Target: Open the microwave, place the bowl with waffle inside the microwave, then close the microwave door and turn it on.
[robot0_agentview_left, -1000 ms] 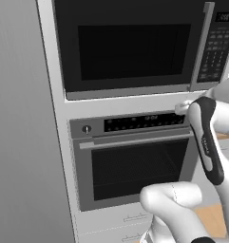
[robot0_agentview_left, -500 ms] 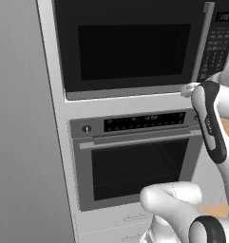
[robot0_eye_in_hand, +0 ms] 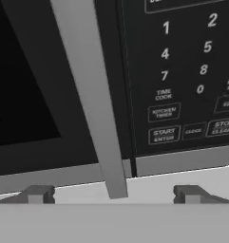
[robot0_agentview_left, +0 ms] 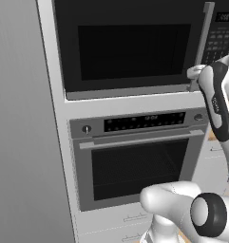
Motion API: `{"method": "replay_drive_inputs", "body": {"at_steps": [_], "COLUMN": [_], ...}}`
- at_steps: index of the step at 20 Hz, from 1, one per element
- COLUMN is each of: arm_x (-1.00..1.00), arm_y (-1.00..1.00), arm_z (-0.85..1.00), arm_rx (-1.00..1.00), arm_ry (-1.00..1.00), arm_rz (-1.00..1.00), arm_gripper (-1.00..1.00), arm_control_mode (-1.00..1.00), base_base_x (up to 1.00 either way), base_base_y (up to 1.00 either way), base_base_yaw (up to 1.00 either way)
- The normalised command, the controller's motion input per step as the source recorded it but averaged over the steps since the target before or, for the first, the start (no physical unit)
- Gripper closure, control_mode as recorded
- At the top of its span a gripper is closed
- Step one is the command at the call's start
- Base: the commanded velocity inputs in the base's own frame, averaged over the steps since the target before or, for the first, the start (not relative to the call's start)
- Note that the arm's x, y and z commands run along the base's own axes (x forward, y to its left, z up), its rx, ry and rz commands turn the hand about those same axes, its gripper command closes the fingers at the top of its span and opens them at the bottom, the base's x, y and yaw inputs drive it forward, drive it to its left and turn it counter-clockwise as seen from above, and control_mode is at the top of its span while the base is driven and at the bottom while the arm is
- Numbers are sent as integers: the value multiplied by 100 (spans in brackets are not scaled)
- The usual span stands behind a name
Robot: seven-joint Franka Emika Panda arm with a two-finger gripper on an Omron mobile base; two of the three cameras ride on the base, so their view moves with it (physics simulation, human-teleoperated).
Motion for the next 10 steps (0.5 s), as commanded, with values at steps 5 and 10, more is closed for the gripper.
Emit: {"method": "replay_drive_inputs", "body": {"at_steps": [5, 10], "arm_x": [37, 46], "arm_y": [-1, -10], "arm_z": [2, 15], "arm_rx": [2, 4], "arm_ry": [-18, 0], "arm_rz": [-4, -1], "arm_gripper": [-100, -100], "arm_control_mode": [-100, -100], "base_base_x": [0, 0], "base_base_y": [0, 0], "base_base_yaw": [0, 0]}}
